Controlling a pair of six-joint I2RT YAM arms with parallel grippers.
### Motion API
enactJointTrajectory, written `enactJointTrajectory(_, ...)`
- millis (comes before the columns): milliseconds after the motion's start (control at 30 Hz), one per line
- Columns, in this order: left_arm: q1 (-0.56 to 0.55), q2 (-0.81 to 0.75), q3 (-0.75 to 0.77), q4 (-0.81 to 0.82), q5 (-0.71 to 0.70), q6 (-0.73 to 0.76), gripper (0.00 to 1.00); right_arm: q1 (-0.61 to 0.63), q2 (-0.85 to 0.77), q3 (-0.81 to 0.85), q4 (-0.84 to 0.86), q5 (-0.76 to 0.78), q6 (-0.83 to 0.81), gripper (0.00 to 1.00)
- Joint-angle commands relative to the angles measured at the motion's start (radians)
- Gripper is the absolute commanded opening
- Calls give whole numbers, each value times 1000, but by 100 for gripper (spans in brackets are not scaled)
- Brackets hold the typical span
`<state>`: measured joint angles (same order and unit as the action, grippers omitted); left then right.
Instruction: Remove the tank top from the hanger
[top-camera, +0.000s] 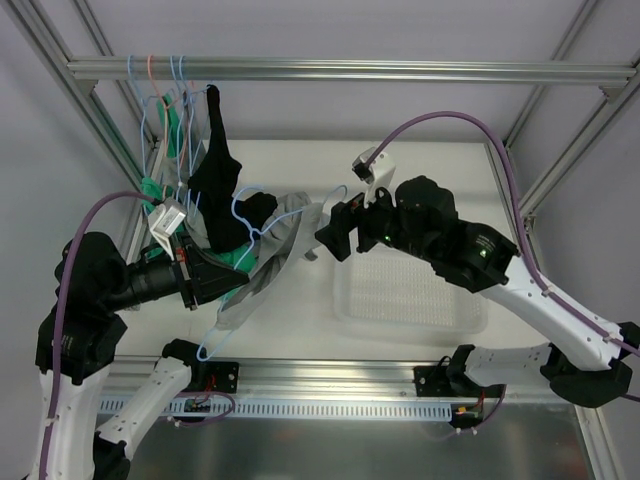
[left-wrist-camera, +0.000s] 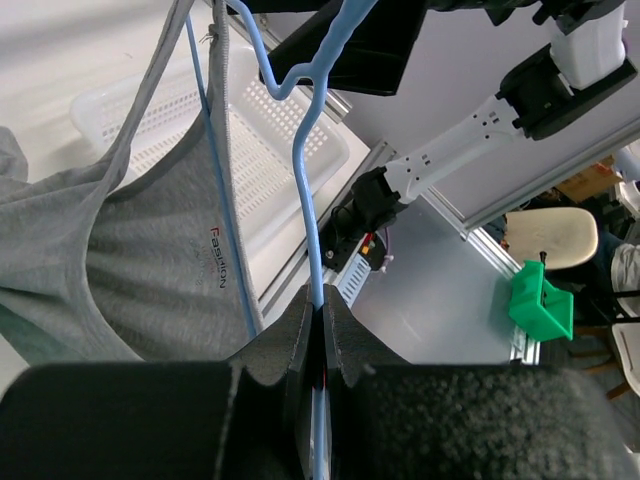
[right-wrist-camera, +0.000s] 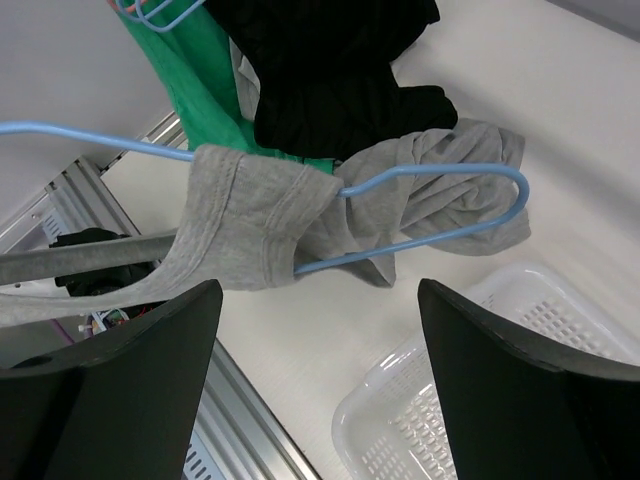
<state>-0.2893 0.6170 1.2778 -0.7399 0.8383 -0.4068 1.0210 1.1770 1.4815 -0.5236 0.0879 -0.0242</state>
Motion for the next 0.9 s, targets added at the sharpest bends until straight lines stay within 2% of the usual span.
enactJointTrajectory(0,-10,-22,-3,56,53,-36,0,16,22,49,73,47,-28,85)
enactJointTrajectory(267,-10,-20,-6,68,62,-44,0,42,72,68,118,-36,-3,84)
enactJointTrajectory(367,-10,-17,-2,71,64,-46,0,53,84,79,128,-40,1,77)
enactJointTrajectory(400,-10,-17,2,71,64,-46,0,57,90,80,128,-36,3,67)
enactJointTrajectory(533,-10,-20,3,73,51,-40,0,57,90,71,135,-34,10,59)
enactJointTrajectory(733,-10,-14,0,76,41,-41,0,68,82,62,151,-54,21,31)
enactJointTrajectory(767,-10,-17,2,76,38,-38,0,67,78,59,149,-48,21,26)
enactJointTrajectory(800,-10,-17,3,76,35,-36,0,67,73,53,149,-39,47,15)
enactJointTrajectory(867,-10,-23,6,74,21,-36,0,68,49,40,148,4,55,1)
